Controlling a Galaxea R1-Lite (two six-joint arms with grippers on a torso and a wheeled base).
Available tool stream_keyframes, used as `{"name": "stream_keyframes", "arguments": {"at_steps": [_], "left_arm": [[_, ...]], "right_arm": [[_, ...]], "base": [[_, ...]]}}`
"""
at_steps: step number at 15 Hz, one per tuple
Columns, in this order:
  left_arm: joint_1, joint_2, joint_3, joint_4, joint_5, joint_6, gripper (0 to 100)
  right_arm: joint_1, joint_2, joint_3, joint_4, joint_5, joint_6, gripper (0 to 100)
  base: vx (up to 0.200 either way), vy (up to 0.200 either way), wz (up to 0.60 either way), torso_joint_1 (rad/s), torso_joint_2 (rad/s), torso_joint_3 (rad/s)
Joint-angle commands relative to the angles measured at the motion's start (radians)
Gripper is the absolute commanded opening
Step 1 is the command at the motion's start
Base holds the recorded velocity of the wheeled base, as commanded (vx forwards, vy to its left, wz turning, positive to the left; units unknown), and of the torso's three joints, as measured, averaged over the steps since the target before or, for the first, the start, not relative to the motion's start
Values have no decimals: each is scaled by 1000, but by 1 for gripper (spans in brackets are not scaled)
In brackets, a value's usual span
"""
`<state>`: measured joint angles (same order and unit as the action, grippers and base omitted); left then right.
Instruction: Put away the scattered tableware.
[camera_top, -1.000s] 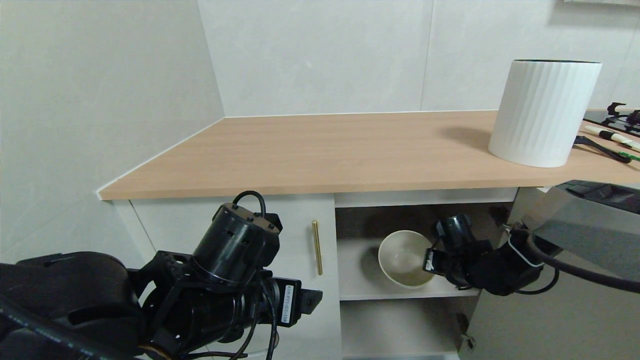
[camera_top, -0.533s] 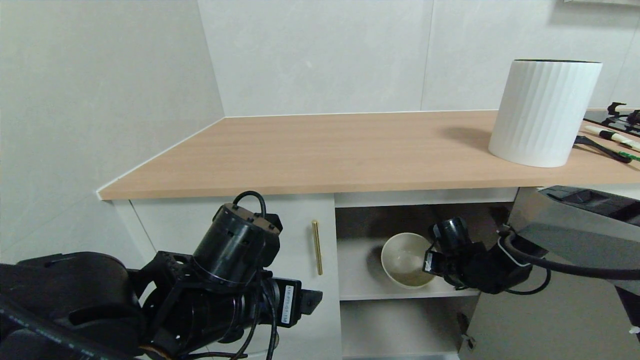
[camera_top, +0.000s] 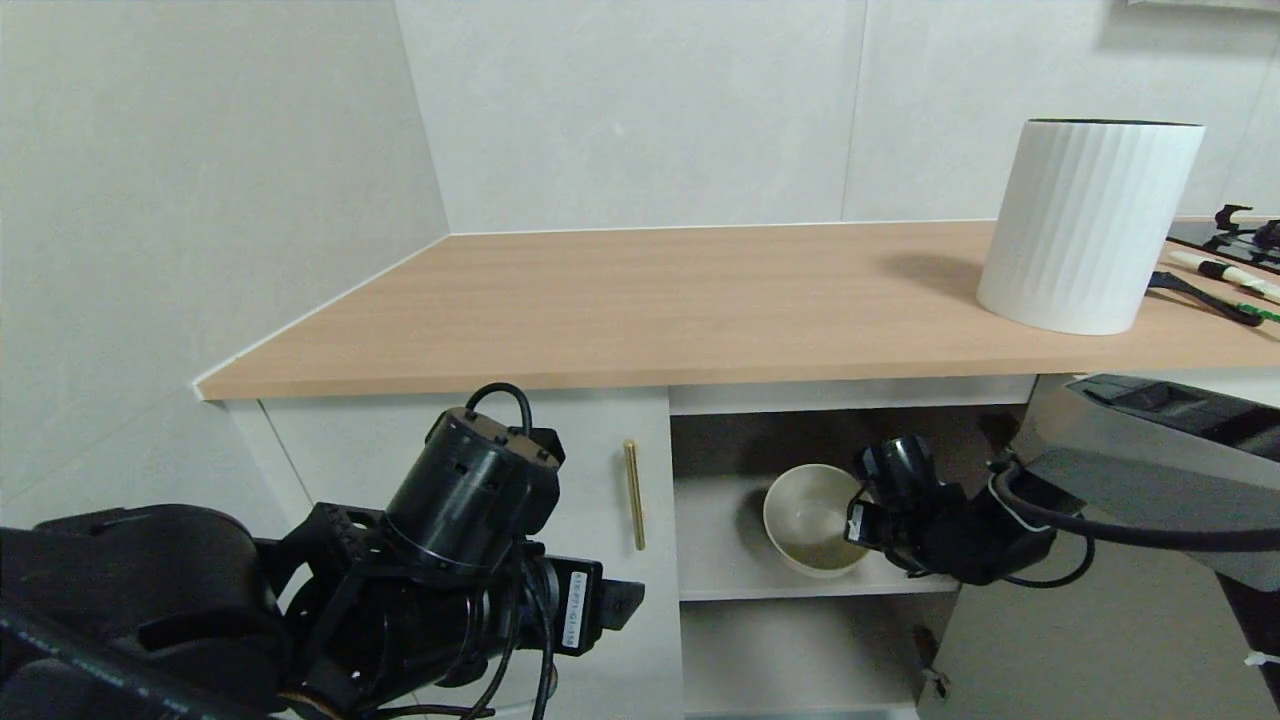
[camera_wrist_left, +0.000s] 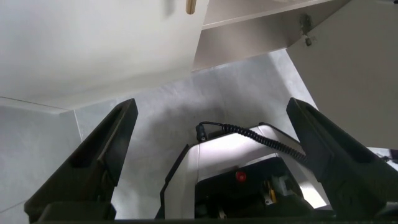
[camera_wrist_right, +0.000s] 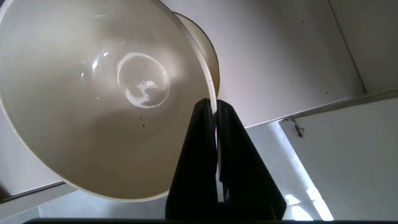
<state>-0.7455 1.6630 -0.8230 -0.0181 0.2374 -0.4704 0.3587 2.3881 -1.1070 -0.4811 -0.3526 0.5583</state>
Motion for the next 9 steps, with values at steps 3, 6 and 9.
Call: {"name": "stream_keyframes", "arguments": {"at_steps": [3,6,9], "left_arm": [[0,0,-1,0,0,-1,100],[0,0,-2,0,0,-1,100],[0,0,-2,0,0,-1,100]], "right_arm": [[0,5,-5,1,0,0,0],[0,6,-4,2,0,-3,100],[0,8,1,2,3,-3,100]], "base": [[0,0,0,0,0,0],[0,0,0,0,0,0],[0,0,0,0,0,0]]}}
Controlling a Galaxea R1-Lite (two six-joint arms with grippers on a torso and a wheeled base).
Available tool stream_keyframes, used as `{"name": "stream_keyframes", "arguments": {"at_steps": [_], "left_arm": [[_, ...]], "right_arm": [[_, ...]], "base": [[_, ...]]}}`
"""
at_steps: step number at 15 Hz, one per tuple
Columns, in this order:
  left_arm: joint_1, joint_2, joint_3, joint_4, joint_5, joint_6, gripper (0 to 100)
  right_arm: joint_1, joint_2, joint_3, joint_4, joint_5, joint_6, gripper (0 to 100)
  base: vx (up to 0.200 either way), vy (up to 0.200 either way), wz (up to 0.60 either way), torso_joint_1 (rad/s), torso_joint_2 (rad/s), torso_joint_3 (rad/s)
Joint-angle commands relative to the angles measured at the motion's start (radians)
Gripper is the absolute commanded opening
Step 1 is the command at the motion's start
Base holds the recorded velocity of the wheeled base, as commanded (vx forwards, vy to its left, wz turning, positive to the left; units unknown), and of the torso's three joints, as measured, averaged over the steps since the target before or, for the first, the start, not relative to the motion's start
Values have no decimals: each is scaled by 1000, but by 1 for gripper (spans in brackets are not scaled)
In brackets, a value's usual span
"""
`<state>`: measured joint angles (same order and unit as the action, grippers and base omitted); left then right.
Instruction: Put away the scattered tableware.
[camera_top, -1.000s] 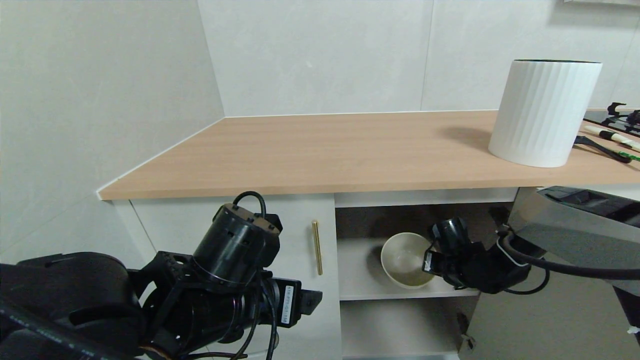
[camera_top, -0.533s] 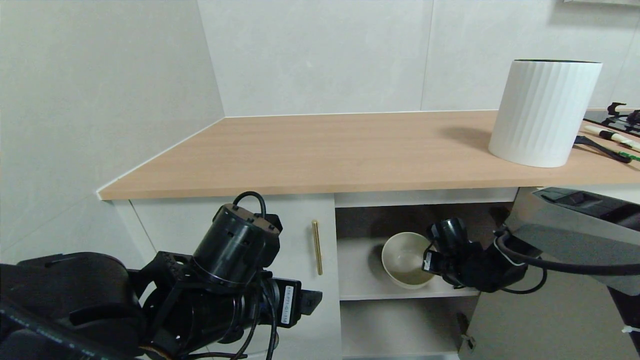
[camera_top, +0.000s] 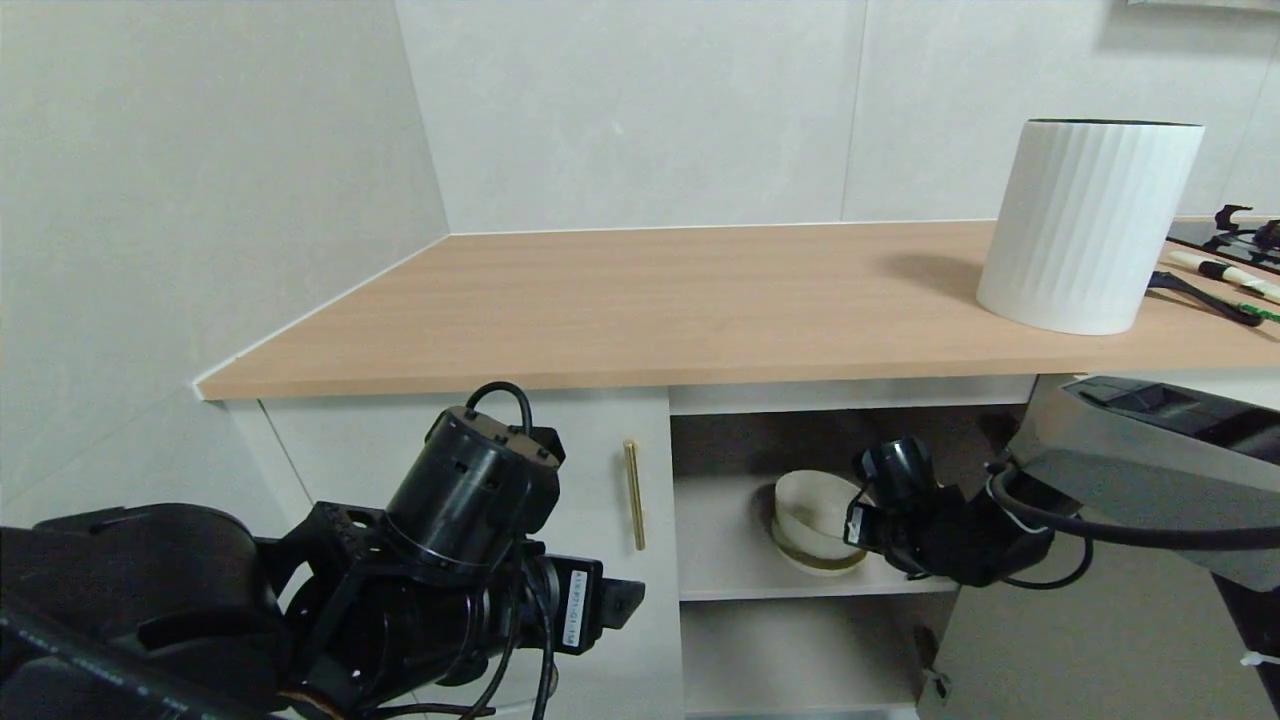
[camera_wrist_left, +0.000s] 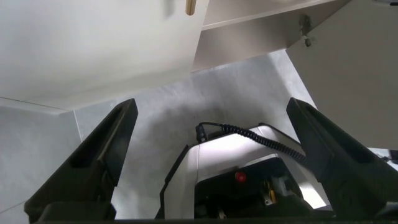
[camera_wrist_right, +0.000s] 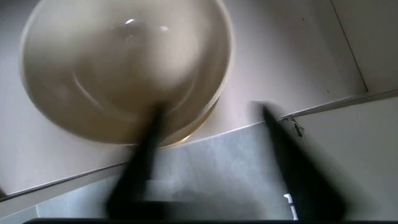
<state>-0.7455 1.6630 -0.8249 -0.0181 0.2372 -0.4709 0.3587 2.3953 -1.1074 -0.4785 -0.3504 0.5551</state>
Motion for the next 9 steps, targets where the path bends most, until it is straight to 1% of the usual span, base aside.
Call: {"name": "stream_keyframes", "arguments": {"at_steps": [1,9], "left_arm": [[2,0,0,0,1,0,100],[2,-2,0,0,1,-2,100]], "right_arm": [[0,1,3,0,1,0,100],[0,-1,11,0,5,-9,100]], "base": [[0,0,0,0,0,0],[0,0,0,0,0,0]]}}
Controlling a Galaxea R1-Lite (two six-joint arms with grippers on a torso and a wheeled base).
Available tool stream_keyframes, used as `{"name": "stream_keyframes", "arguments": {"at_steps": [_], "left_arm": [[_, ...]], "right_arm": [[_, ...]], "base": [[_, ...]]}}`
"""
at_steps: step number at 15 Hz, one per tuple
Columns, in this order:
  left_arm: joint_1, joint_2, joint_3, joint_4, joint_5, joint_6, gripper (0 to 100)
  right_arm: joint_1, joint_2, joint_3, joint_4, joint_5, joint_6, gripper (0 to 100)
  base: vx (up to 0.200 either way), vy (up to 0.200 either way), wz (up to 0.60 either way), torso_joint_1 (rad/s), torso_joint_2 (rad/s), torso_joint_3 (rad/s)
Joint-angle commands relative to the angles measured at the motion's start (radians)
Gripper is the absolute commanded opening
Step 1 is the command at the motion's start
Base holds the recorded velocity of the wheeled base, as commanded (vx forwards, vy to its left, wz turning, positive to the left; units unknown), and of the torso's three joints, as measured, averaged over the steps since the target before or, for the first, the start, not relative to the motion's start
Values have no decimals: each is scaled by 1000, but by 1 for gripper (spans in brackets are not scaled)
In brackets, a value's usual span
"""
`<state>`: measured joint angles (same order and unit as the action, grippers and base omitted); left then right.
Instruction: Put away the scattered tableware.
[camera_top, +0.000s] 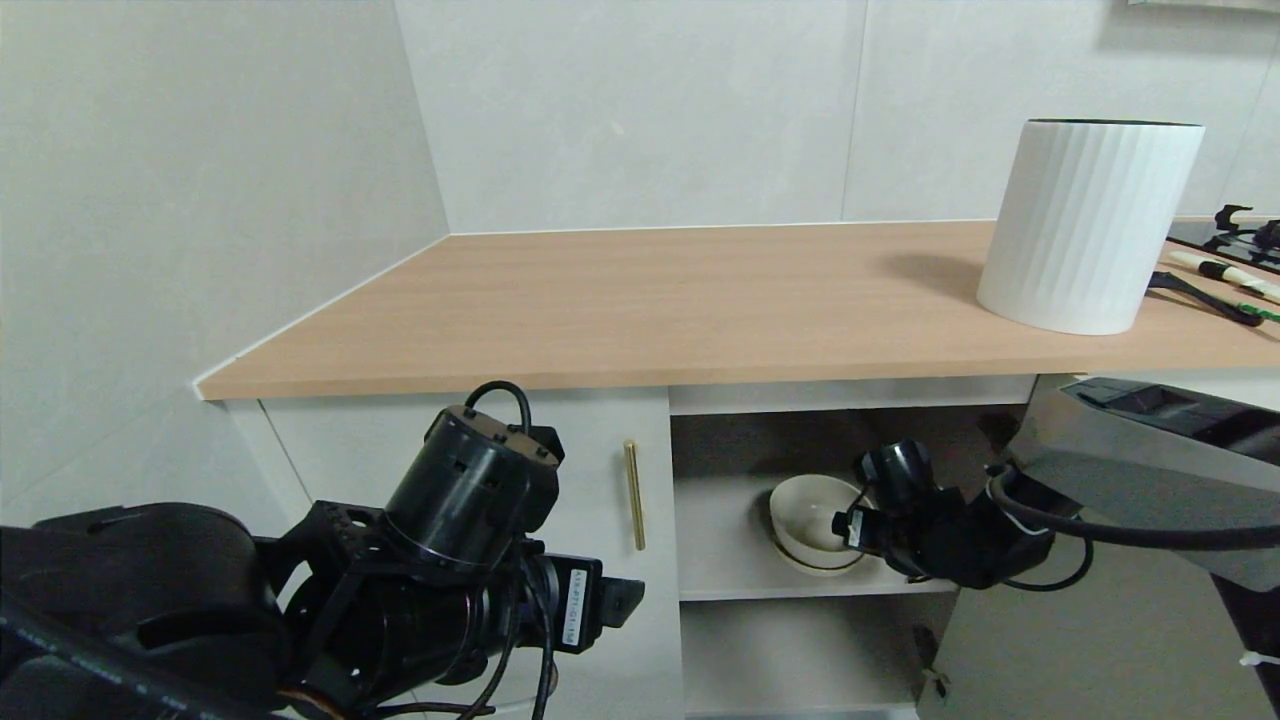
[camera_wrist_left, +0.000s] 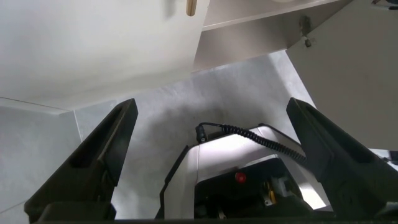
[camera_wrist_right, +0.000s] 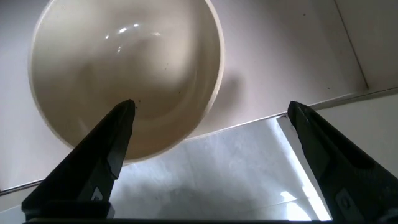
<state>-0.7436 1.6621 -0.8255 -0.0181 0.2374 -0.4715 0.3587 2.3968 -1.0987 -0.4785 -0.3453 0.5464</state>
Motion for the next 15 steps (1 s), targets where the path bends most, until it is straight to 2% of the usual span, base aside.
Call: {"name": "stream_keyframes", "arguments": {"at_steps": [1,2,3,6,7,8,11,13,14,15], "left_arm": [[0,-1,0,0,-4,-3,100],[1,-1,0,0,-9,-3,100],[26,-12,-1,0,-10,-3,100],[63,-94,0,6,-15,2,100],[82,-177,9,32,-17,7,100],[86,-231,9,76,-24,16,100],[87,-346,63,194,-81,39,100],[110,-415,106,193,-116,39,100],[122,-429,111,193,-130,39,100],[147,-470,118,191,-168,36,100]], "right_arm": [[0,-15,8,-2,-1,1,100],[2,-44,30,0,-1,1,100],[11,-119,99,0,14,-5,100],[48,-327,252,0,66,-114,100],[91,-473,321,23,95,-164,100],[105,-565,319,69,115,-164,100],[117,-795,379,172,238,-105,100],[140,-938,456,184,338,-94,100],[146,-969,473,199,345,-95,100],[169,-1033,491,281,351,-98,100]], "base": [[0,0,0,0,0,0],[0,0,0,0,0,0],[0,0,0,0,0,0],[0,0,0,0,0,0],[0,0,0,0,0,0],[0,0,0,0,0,0],[0,0,0,0,0,0],[0,0,0,0,0,0],[0,0,0,0,0,0],[0,0,0,0,0,0]]}}
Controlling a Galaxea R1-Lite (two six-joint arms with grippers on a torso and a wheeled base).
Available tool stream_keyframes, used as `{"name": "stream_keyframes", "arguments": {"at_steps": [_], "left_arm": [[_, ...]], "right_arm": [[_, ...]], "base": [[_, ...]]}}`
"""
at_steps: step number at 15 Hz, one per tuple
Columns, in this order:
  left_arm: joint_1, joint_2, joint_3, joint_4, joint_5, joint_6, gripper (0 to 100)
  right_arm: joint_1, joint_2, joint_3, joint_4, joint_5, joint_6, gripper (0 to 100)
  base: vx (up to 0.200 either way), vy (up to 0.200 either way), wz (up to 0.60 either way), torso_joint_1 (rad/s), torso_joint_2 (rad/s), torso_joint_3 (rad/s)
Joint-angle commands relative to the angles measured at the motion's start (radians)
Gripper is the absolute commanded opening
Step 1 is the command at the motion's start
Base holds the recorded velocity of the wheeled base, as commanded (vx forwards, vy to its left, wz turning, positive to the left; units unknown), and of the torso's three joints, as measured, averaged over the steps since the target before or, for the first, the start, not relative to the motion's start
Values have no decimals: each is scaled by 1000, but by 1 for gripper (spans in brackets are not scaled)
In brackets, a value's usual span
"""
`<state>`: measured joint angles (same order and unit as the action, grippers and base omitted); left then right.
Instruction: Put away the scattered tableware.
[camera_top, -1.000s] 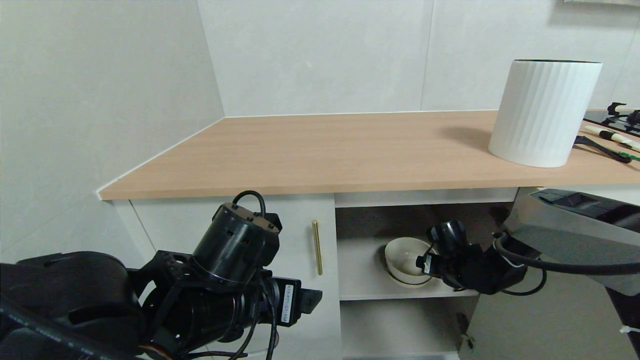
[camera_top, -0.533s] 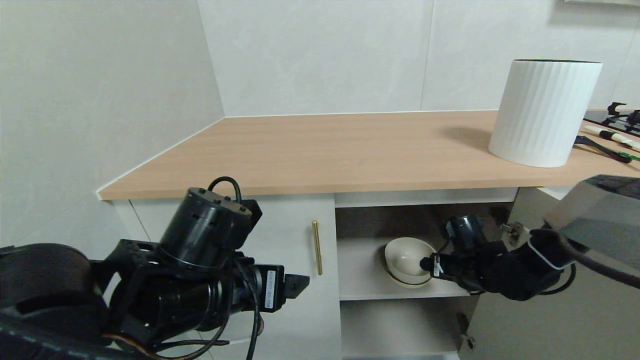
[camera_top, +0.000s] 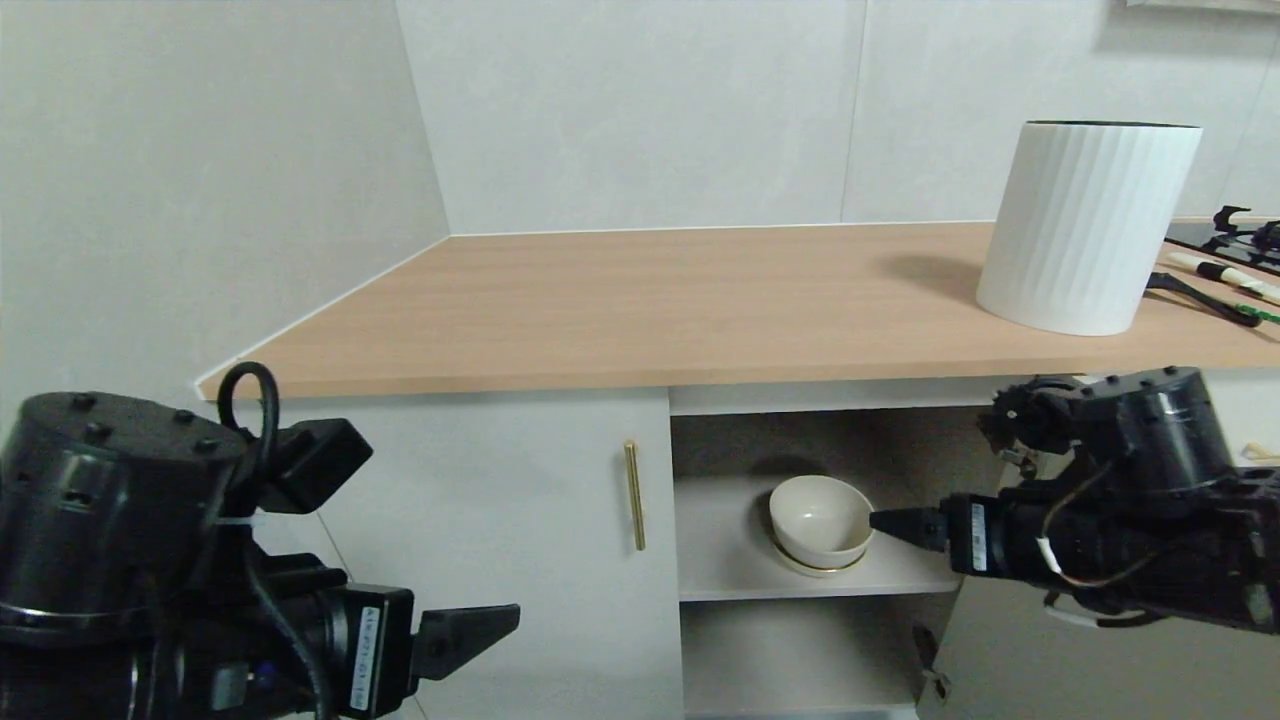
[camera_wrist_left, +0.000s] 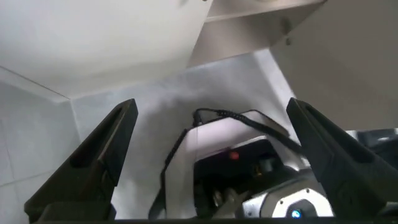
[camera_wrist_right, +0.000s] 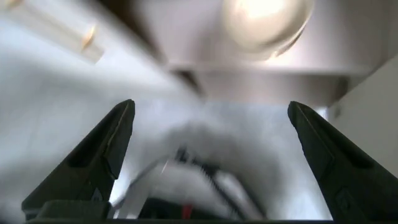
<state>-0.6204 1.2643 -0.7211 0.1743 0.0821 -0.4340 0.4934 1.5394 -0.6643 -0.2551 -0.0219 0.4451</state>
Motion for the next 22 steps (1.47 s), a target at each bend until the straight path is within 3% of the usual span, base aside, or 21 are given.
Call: {"name": "stream_keyframes", "arguments": {"at_steps": [1,2,3,5,11,22], "left_arm": [[24,-74,14,-1,-16,-2,100],[33,-88,6,-10,-59,1,100],[33,-78,6,-29,-61,1,100],[34,-54,9,-39,-59,-2,100],[34,-17,9,-39,-59,-20,100],[34,-9,9,-38,-56,-18,100]], "right_arm": [[34,-179,57,62,28,3,100],[54,-251,48,208,20,4,100],[63,-275,54,227,48,1,100],[108,-278,61,224,43,1,100],[113,-288,77,255,37,-22,100],[113,-288,89,255,23,-51,100]], "base": [[0,0,0,0,0,0],[0,0,0,0,0,0],[0,0,0,0,0,0],[0,0,0,0,0,0],[0,0,0,0,0,0],[-200,0,0,3,4,-2]]}}
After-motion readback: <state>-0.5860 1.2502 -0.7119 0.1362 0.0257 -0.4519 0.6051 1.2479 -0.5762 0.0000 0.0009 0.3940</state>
